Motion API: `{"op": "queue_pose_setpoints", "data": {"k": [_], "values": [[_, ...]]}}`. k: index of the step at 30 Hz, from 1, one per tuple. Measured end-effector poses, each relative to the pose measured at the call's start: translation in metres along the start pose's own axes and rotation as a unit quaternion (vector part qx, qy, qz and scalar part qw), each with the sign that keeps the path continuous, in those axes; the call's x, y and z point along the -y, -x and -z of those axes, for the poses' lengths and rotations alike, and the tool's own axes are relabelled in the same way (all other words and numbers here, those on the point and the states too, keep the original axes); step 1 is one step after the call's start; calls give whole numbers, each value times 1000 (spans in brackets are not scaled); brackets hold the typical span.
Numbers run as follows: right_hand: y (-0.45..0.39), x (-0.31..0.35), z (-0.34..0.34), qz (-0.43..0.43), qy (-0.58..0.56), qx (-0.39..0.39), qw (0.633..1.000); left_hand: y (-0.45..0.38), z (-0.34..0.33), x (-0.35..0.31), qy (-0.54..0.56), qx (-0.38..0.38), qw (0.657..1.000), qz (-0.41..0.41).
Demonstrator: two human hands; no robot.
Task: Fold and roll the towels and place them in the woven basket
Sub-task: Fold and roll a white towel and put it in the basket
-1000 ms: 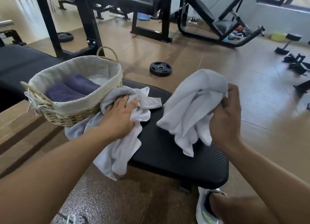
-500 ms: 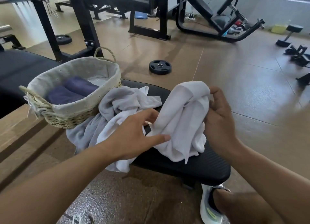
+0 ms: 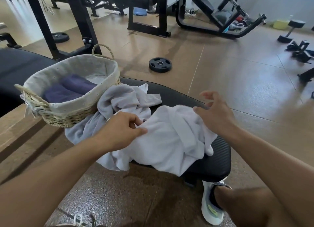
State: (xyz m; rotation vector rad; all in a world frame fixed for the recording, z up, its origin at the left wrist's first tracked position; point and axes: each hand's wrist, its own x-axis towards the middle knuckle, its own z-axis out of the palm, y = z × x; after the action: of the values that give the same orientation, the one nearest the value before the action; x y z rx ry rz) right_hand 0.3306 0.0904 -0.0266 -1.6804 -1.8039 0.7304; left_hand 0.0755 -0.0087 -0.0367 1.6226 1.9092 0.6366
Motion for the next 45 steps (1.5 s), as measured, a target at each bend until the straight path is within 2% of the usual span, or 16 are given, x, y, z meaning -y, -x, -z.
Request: {"op": "queue_pose_setpoints", "data": {"k": [3,6,8,13,15,17,22,28,31,37,41,43,45], "values": [[5,0,-1,30,16,31,999,-1,5,4,16,21,999,19],[19,8,0,78,48,90,992,6,20,5,-68,159,983,55],[29,13,2,130,94,110,981,11,25,9,-142,216,964,58],[45,19,4,238,225,232,916,14,22,12,-174,217,958,61],[48,17,-2,268,284,242,888,16,18,13,-185,214,956,76],[48,15,-7,280,297,220,886,20,15,15,-194,221,952,85],[44,12,-10,208,233,160,937,25,8,12,-243,217,939,109],[49,15,-8,189,18,57,980,24,3,10,-295,197,930,96],[55,20,-2,187,-72,38,979,23,2,10,-284,178,938,88],[64,25,5,235,-143,36,961,26,0,6,-294,179,933,109],[64,29,13,284,-177,-53,941,27,-7,4,-322,177,926,92],[60,28,19,267,-188,-77,942,27,-7,3,-334,167,925,76],[56,25,24,260,-175,-78,947,25,-4,2,-310,136,938,73]]}}
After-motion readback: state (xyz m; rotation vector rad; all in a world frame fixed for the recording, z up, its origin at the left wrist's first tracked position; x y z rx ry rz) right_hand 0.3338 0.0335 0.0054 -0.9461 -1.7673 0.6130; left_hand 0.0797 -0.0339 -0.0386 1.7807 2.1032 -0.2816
